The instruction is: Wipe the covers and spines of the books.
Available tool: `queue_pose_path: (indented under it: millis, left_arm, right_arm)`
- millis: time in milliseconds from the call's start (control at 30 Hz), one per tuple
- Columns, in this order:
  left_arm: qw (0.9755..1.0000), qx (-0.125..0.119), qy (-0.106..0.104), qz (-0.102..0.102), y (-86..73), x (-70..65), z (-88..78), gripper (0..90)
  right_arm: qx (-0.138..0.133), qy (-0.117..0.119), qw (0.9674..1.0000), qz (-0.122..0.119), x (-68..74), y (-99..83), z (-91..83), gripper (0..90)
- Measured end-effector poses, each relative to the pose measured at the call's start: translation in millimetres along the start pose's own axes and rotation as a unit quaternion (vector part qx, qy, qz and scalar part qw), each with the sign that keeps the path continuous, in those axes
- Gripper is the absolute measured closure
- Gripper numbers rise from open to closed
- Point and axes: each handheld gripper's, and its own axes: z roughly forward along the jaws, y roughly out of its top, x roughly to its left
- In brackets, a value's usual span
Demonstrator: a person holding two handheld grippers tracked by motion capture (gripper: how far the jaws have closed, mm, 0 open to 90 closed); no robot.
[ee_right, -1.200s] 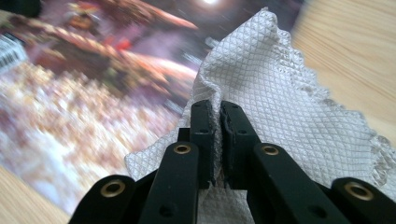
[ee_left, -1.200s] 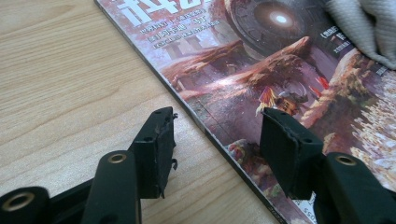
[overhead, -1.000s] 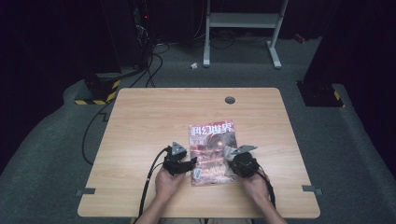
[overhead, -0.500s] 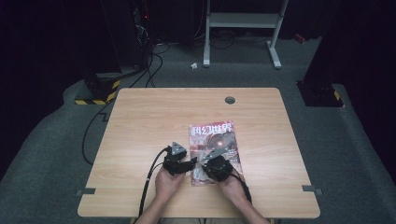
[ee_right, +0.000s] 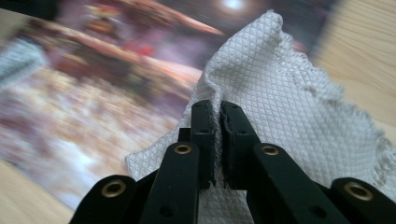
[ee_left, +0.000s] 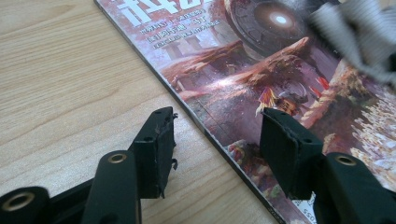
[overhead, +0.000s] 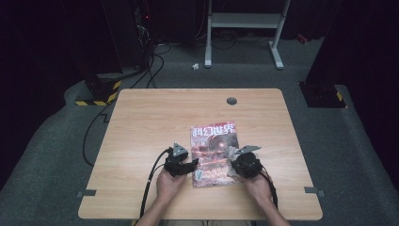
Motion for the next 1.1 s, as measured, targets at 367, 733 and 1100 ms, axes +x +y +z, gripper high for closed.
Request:
queue_pose_path:
  millis: [367,733,1100]
  left_arm:
    - [1.0000,-0.001,-0.001,-0.008,-0.1,1.6,-0.4,47.2]
    - [1.0000,-0.001,0.000,-0.005,-0.5,1.4,-0.9,47.0]
    - [0.9997,-0.004,0.010,-0.020,-0.6,4.0,-1.4,43.5]
  right_arm:
    - [-0.013,0.076,0.9939,-0.078,79.9,38.4,34.7,83.7]
    - [-0.012,0.003,0.9999,-0.005,3.3,23.3,20.3,83.7]
    - [0.007,-0.017,0.9998,0.006,-4.5,21.8,14.9,83.9]
